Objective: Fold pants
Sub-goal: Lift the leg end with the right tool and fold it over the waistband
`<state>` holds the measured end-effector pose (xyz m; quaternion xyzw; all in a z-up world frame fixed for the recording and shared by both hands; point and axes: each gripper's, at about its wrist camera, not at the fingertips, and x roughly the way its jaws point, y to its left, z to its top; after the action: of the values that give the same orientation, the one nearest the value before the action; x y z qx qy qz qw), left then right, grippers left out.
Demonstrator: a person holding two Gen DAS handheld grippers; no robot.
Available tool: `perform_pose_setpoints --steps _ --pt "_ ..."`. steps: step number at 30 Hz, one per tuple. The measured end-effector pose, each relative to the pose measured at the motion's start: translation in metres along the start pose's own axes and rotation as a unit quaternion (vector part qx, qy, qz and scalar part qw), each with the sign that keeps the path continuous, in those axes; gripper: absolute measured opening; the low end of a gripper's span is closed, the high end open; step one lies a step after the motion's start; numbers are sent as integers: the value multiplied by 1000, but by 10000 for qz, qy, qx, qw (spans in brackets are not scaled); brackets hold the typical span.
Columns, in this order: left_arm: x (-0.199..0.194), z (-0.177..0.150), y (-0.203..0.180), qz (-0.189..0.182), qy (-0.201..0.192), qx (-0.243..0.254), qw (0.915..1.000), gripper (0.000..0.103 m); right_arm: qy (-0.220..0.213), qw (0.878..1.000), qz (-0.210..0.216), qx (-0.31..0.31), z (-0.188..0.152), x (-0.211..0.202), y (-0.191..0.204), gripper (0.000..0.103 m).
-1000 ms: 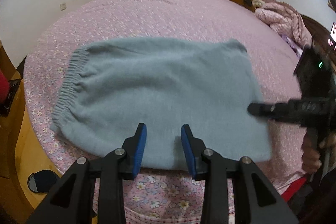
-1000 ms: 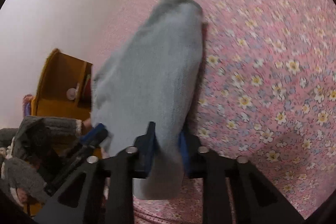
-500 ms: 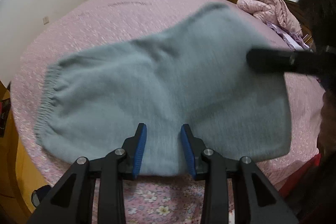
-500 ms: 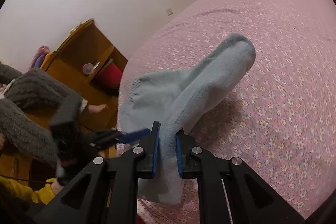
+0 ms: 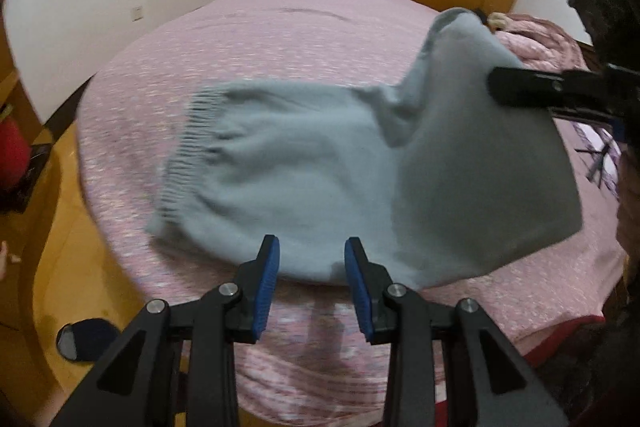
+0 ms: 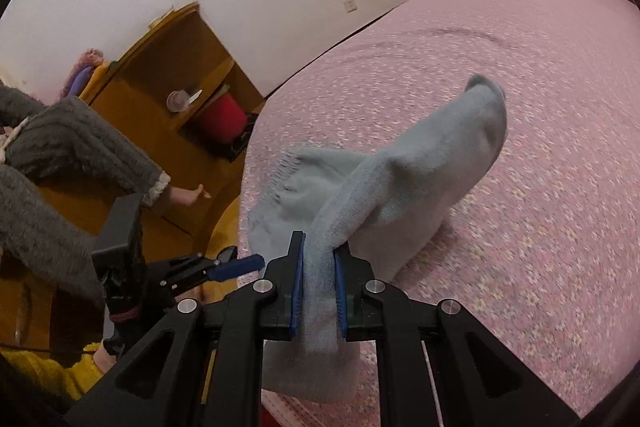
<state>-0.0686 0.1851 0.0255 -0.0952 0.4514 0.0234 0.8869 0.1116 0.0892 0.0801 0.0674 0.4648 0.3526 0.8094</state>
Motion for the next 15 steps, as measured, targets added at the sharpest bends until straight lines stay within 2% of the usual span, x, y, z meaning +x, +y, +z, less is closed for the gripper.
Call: perform_pose_setpoints --steps 2,7,11,15 --pt "-3 -1 9 77 28 -91 9999 36 17 10000 44 15 3 5 3 14" --pt "-5 2 18 205 45 -253 9995 55 63 9998 91 144 1 9 0 14" --pt "-6 0 20 237 58 -348 9991 61 32 9995 144 280 -3 3 -10 14" --pt "-4 -2 20 298 92 -442 9985 73 22 9992 172 346 -6 1 -13 15"
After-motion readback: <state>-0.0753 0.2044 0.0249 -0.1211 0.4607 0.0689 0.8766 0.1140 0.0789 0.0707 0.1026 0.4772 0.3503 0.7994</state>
